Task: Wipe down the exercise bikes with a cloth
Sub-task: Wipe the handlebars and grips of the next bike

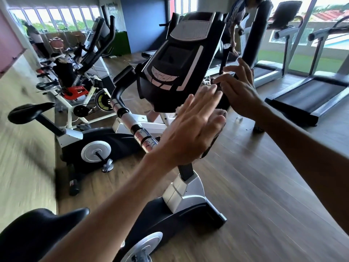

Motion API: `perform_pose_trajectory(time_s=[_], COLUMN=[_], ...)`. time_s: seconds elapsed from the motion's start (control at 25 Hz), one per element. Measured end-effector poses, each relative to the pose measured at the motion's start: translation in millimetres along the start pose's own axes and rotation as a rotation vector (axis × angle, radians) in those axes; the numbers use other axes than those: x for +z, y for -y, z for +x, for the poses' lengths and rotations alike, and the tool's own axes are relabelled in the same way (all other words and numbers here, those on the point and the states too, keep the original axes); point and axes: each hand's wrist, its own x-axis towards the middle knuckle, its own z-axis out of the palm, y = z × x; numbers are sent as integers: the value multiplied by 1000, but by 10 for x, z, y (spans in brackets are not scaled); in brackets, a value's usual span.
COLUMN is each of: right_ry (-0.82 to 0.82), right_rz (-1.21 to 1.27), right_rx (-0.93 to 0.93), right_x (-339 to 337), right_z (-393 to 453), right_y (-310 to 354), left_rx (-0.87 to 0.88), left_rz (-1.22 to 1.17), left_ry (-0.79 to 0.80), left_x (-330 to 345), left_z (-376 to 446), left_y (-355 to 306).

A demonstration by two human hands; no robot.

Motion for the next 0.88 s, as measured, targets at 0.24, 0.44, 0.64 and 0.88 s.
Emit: perform_pose_trajectory(time_s=[0.24, 0.44, 0.64, 0.88], right_ry=[22, 102, 71, 118], right_rz=[-88, -76, -66, -84], right_rx=[62, 133, 69, 222], right_x=[-19, -60, -61, -103], right_z=[-19, -86, -89, -82], right_y=[89, 203, 175, 316], left_rx=[-5, 51, 59, 71], left_rz=[75, 85, 56, 79], left_ry=[14, 59, 72, 44], left_x=[144, 153, 179, 176], left_z=[151, -94, 275, -74], left_y=[11, 82, 75, 119])
